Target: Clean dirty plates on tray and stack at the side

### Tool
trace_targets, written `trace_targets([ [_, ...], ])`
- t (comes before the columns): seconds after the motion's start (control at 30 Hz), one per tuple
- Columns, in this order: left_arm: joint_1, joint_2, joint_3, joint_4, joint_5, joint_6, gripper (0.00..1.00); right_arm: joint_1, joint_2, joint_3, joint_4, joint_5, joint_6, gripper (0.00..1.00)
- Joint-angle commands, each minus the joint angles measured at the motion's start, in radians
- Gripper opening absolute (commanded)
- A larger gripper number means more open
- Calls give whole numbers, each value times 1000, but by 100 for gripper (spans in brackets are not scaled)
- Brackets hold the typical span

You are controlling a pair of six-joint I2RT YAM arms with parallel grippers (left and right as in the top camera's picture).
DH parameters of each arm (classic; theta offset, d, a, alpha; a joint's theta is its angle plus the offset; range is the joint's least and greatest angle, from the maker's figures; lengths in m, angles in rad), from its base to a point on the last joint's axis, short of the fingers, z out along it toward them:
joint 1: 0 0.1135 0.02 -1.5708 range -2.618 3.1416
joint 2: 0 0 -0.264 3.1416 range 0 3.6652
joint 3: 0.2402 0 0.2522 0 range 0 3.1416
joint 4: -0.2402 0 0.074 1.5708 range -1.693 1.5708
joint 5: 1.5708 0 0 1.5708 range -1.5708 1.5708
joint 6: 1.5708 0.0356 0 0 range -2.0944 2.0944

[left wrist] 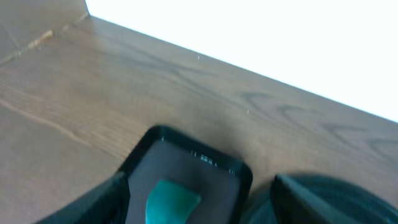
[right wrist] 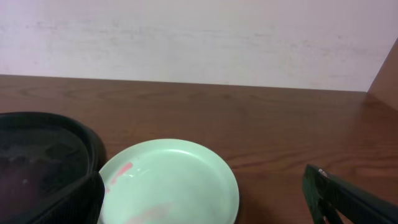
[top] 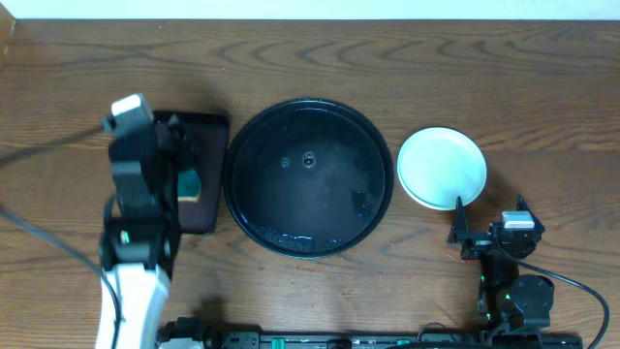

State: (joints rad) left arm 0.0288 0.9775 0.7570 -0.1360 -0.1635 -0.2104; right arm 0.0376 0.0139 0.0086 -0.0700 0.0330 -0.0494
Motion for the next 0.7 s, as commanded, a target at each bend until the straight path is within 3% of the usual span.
trace_targets([
  [0.0,-2,-143,-172,88,-1,-7,73,-11,-8,-3,-2,-8,-11,99],
  [0.1,-2,-276,-311,196,21,19,73,-11,-8,-3,-2,-8,-11,99],
  [0.27,-2,-489,-509,330,124,168,73,-11,-8,-3,-2,-8,-11,99],
  [0.67,-3,-810,-753,323,130,219,73,-11,-8,-3,-2,-8,-11,99],
])
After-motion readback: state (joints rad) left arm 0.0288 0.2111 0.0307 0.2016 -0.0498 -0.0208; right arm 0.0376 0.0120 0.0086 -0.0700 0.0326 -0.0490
